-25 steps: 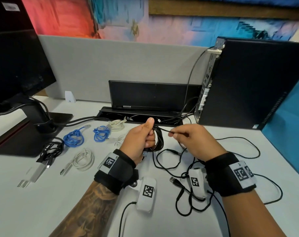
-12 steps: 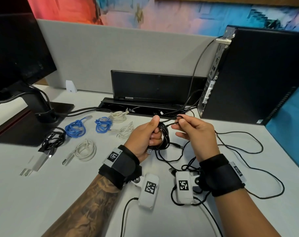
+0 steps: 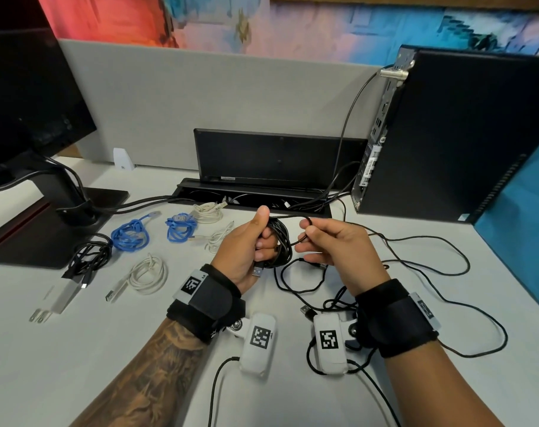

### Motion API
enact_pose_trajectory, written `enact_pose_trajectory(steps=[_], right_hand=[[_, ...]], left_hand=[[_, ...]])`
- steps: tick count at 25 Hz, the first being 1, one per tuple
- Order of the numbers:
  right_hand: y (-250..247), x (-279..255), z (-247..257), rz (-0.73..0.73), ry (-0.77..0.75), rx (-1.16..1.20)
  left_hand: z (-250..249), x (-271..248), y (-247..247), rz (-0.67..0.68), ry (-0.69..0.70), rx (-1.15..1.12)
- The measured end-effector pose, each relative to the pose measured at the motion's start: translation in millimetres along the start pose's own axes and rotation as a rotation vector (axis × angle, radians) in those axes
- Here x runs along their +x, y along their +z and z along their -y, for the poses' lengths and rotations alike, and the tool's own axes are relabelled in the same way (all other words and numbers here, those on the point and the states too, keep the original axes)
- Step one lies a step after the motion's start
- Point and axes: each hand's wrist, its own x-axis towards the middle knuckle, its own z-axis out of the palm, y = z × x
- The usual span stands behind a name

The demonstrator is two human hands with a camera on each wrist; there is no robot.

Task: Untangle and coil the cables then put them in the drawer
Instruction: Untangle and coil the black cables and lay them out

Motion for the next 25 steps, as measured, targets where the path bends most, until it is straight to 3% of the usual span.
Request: enact_pose_trajectory(steps=[4, 7, 10, 13, 16, 18, 22, 25], right_hand=[[4.8, -1.0, 0.8, 0.047, 0.056, 0.116], [12.2, -5.1, 3.9, 0.074, -0.033, -0.026], [16.8, -8.6, 2.3, 0.215, -0.089, -0.143], [20.5, -10.8, 2.9, 0.120, -0.134, -0.225], [18.1, -12.2, 5.7, 0.069, -0.224, -0.237], [13.6, -11.5, 6.8, 0.054, -0.274, -0.266], [11.0, -15.0, 12.3, 0.192, -0.236, -0.305], [13.4, -16.0, 12.3, 0.118, -0.239, -0.311]], left_hand=[[2.3, -4.3, 6.9, 0.017, -0.010, -0.022], [5.4, -1.8, 5.7, -0.031, 0.092, 0.042], [5.6, -1.6, 6.6, -0.058, 0.182, 0.204], [5.1, -10.8, 20.4, -0.022, 0.240, 0.352], [0.8, -17.9, 30.6, 0.012, 0.224, 0.266], [-0.1, -16.2, 27.6, -0.044, 0.220, 0.225], [5.6, -12.8, 24.7, -0.059, 0.235, 0.189], [9.0, -12.4, 27.8, -0.008, 0.216, 0.145]])
